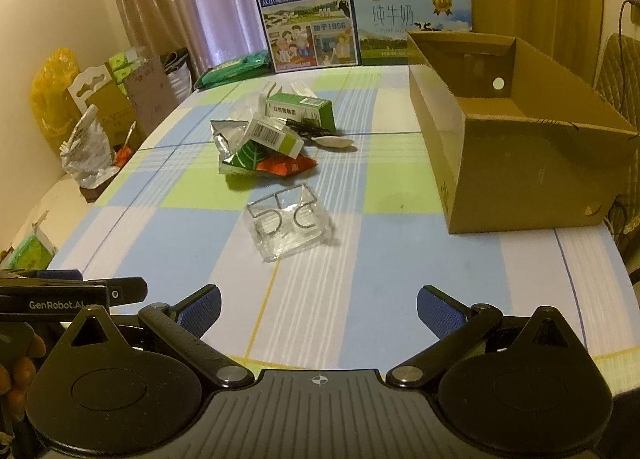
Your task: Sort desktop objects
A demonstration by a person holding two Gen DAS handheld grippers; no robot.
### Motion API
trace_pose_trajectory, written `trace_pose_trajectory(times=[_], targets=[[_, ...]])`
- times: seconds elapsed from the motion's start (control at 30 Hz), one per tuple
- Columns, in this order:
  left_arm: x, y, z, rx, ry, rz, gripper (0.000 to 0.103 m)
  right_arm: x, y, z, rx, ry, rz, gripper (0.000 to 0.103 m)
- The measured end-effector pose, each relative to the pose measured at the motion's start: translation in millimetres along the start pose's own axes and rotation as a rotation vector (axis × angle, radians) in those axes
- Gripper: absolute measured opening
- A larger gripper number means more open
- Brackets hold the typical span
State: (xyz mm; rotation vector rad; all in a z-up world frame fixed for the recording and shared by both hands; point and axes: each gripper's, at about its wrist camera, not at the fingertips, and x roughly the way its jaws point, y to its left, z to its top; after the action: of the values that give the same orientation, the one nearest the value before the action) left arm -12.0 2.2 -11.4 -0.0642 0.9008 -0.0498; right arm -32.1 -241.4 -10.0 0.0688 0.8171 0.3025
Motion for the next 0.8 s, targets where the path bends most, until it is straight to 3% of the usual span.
trace_pose_trajectory(times=[0.8], targets=[[2.3,4.2,1.2,0.004,0.004,-0.003,0.102,7.6,-1.5,-3.2,-0.006,0.016,-0.003,0.101]])
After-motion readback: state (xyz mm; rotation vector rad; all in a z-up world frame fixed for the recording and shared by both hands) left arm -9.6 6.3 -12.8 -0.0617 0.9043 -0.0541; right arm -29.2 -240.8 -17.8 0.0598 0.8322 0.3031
